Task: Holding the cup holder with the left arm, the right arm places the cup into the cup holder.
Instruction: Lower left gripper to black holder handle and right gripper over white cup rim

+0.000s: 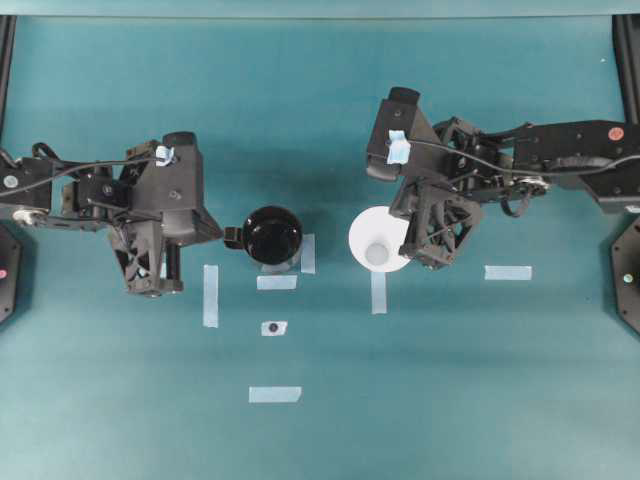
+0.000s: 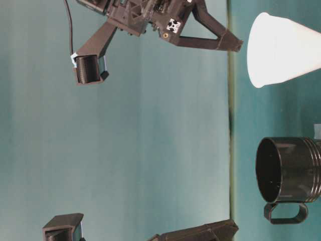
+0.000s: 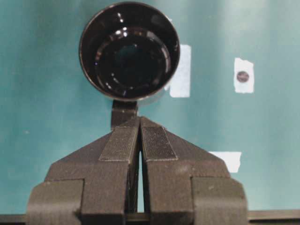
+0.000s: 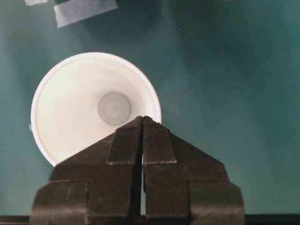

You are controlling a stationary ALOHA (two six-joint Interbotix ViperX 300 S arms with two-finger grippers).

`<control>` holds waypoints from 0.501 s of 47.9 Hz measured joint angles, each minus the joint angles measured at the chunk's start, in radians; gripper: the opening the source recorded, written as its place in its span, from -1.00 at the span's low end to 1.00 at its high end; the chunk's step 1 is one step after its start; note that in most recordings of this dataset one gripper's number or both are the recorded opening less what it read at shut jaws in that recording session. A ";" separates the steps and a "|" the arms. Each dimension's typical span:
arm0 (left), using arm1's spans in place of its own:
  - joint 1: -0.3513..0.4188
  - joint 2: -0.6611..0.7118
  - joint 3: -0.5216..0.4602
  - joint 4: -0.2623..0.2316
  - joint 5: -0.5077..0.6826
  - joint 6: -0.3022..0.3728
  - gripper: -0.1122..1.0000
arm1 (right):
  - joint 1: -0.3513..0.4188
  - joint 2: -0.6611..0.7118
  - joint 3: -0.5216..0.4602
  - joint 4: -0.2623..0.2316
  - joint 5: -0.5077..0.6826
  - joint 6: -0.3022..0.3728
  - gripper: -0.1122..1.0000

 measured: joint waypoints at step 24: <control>0.002 0.015 -0.012 0.002 0.025 0.000 -0.43 | 0.008 0.002 -0.021 0.000 0.000 -0.037 -0.08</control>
